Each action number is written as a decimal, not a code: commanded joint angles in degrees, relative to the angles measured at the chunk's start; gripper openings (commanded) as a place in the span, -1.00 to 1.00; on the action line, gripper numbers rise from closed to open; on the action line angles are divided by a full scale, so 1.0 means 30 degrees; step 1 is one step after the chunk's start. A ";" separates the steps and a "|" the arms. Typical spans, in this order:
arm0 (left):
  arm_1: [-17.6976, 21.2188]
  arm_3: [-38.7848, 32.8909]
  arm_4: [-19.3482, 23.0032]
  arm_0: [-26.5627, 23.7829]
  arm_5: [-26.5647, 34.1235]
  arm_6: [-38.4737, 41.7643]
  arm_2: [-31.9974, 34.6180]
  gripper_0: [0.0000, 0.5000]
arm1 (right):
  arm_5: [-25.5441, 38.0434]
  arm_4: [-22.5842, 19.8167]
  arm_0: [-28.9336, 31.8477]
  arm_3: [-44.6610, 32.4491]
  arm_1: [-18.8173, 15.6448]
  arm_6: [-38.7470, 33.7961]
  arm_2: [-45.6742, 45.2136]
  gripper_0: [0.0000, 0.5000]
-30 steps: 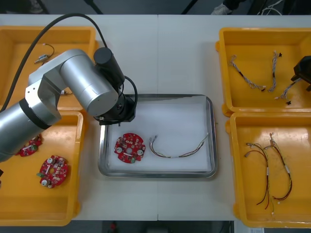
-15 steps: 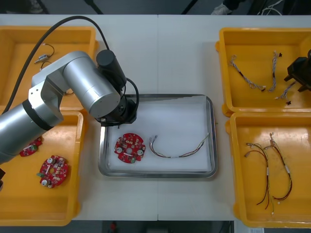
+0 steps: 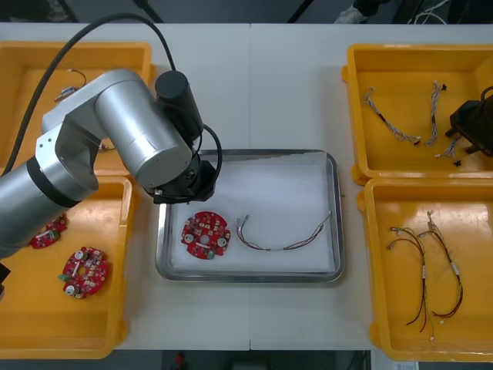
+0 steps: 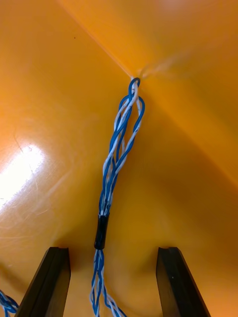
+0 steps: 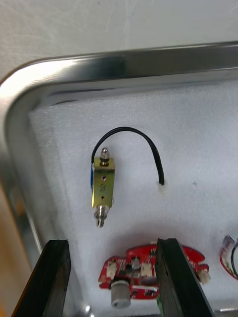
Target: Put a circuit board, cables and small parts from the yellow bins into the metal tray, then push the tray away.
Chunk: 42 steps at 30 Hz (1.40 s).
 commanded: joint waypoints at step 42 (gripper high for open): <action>0.3428 1.4449 0.1511 -0.5997 -0.1736 -1.6601 1.0395 1.00 | 0.9875 0.0486 -0.0588 -1.0055 0.0135 -0.1013 0.0484 -1.00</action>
